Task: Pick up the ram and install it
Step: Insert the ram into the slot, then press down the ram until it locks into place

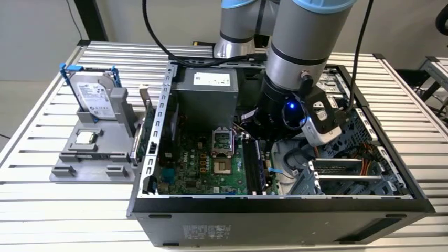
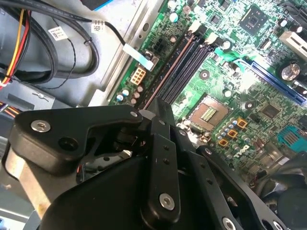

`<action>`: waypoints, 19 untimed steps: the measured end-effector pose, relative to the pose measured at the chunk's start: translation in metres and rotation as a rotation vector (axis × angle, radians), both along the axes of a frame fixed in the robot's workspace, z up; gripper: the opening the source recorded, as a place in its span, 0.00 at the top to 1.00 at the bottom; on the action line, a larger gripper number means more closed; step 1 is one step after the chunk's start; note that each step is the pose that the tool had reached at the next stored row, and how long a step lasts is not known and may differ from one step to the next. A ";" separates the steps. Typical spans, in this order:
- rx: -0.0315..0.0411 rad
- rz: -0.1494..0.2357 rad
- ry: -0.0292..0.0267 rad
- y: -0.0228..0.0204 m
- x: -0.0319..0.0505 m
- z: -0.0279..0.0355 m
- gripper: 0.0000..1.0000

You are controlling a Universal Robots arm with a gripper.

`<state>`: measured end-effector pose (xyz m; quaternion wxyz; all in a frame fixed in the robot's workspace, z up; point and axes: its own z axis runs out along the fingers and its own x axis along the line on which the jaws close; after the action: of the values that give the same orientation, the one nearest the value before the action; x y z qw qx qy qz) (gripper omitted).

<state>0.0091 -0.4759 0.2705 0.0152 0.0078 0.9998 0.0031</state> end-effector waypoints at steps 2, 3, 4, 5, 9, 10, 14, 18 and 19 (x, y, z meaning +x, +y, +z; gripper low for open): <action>0.0009 0.000 0.0000 0.0000 0.0000 0.0000 1.00; 0.0012 0.000 0.0000 0.0000 0.0000 0.0000 1.00; 0.0012 0.000 0.0000 0.0000 0.0000 0.0000 1.00; 0.0014 0.000 -0.0001 0.0000 0.0000 0.0000 1.00; 0.0018 0.000 0.0000 0.0000 0.0000 0.0000 1.00; 0.0018 0.000 0.0000 0.0000 0.0000 0.0000 1.00; 0.0018 0.034 0.0000 0.0000 0.0000 0.0000 1.00; 0.0019 0.068 0.0000 0.0000 0.0000 0.0000 1.00; 0.0018 0.074 0.0000 -0.0001 0.0000 0.0003 1.00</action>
<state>0.0090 -0.4760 0.2708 0.0151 -0.0293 0.9994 0.0046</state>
